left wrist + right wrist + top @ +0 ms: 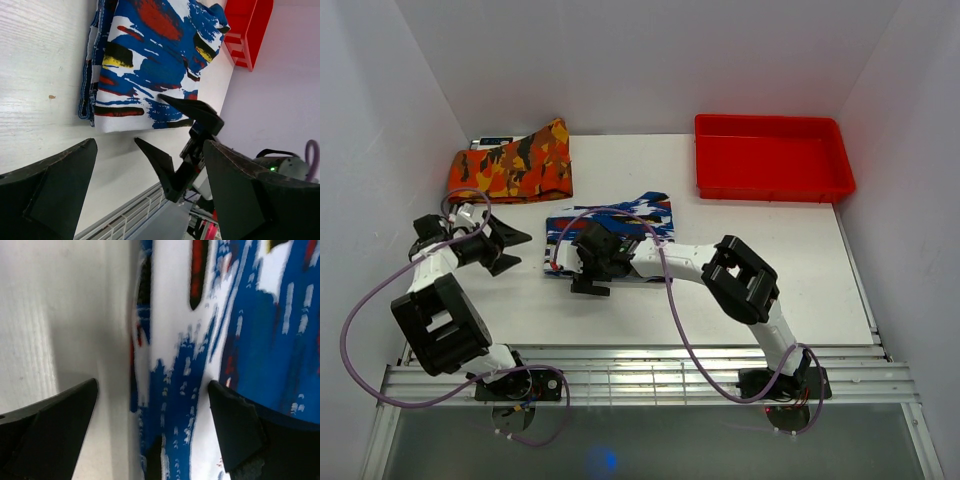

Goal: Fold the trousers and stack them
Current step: Neatly place the folded trousers to the corner

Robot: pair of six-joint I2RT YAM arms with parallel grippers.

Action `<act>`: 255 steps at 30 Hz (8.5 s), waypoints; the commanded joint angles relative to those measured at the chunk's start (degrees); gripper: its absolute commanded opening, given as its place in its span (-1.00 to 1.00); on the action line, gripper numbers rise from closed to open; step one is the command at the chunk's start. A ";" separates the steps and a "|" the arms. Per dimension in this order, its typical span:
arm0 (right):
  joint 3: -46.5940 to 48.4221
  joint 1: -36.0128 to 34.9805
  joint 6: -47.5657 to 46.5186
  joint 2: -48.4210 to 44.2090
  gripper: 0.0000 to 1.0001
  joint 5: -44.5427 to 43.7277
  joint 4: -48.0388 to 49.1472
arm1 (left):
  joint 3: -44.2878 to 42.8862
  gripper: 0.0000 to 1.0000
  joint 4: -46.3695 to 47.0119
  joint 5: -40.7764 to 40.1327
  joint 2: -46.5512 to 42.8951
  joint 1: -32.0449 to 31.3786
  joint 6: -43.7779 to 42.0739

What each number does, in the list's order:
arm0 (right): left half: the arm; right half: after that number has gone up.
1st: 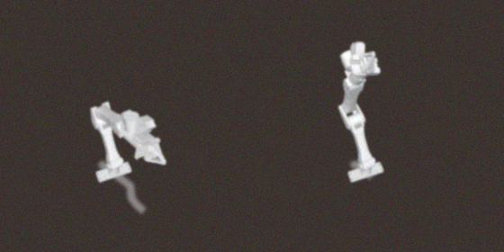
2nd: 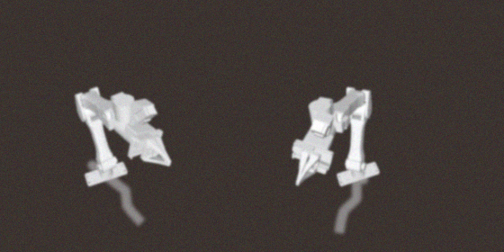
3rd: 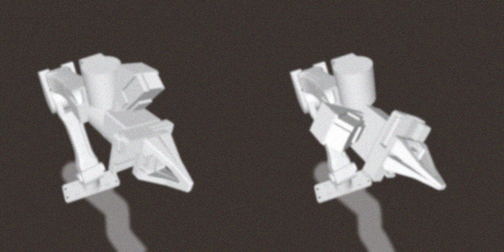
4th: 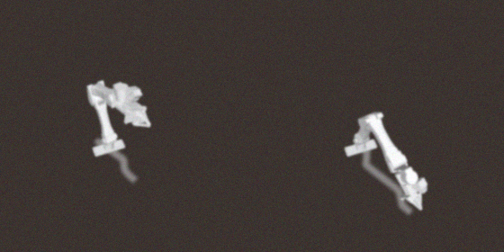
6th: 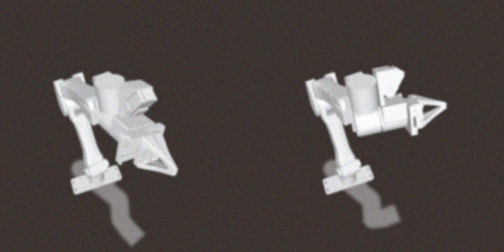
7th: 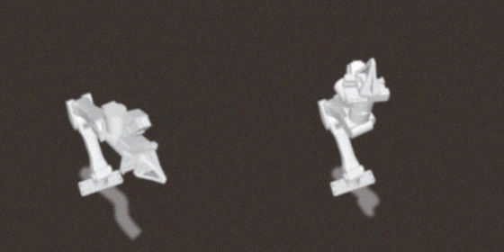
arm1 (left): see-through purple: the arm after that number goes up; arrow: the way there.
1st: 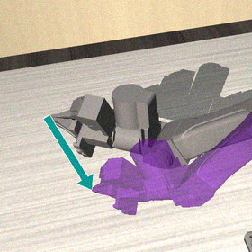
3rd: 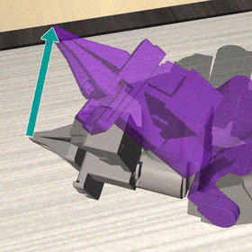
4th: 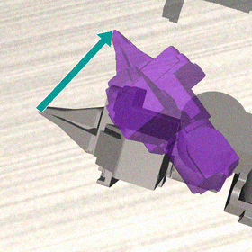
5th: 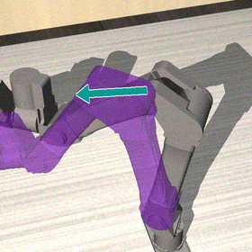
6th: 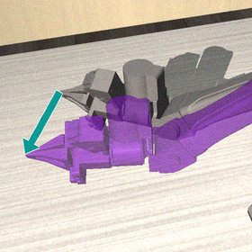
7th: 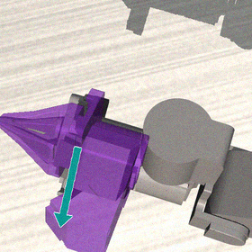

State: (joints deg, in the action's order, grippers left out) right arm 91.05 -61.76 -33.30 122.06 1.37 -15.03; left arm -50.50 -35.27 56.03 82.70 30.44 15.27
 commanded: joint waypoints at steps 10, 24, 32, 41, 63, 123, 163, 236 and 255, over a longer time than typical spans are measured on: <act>-6.85 0.58 -3.09 0.54 0.04 -2.78 9.93 | 12.60 0.96 10.56 -4.96 -7.72 0.68 15.22; 5.20 3.13 13.16 -2.26 -0.85 13.57 2.81 | 25.88 0.96 26.64 -9.09 -11.94 -0.81 29.90; 5.63 3.13 15.81 -0.95 -0.85 16.74 1.76 | 28.44 0.96 39.65 -14.71 -15.54 -8.54 41.06; 8.53 3.40 18.00 -0.24 -0.85 19.11 2.02 | 31.42 0.96 42.91 -20.78 -14.32 -13.30 46.60; 9.77 1.99 21.17 0.81 -0.85 24.91 2.19 | 30.73 -0.09 60.75 -22.90 -0.96 -18.48 50.65; -4.39 36.88 17.74 -28.02 0.80 15.77 -14.59 | -62.70 -1.00 68.31 -30.02 37.45 -30.79 12.51; 2.12 36.97 17.22 -23.80 0.80 16.74 -20.65 | -43.01 -1.00 61.03 -25.53 38.50 -6.53 10.05; 5.76 25.97 34.38 -7.05 0.79 28.78 9.70 | -52.58 0.96 19.64 -33.18 37.37 -5.64 -15.08; -34.87 55.24 13.53 -56.91 0.80 18.32 -18.90 | -25.02 0.96 -14.84 -24.74 5.56 -22.53 -28.28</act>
State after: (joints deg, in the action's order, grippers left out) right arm 58.92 -8.12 -16.05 71.11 20.84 -29.17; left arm -82.15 -48.40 30.13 92.99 6.20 -13.10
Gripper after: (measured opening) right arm 0.903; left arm 0.979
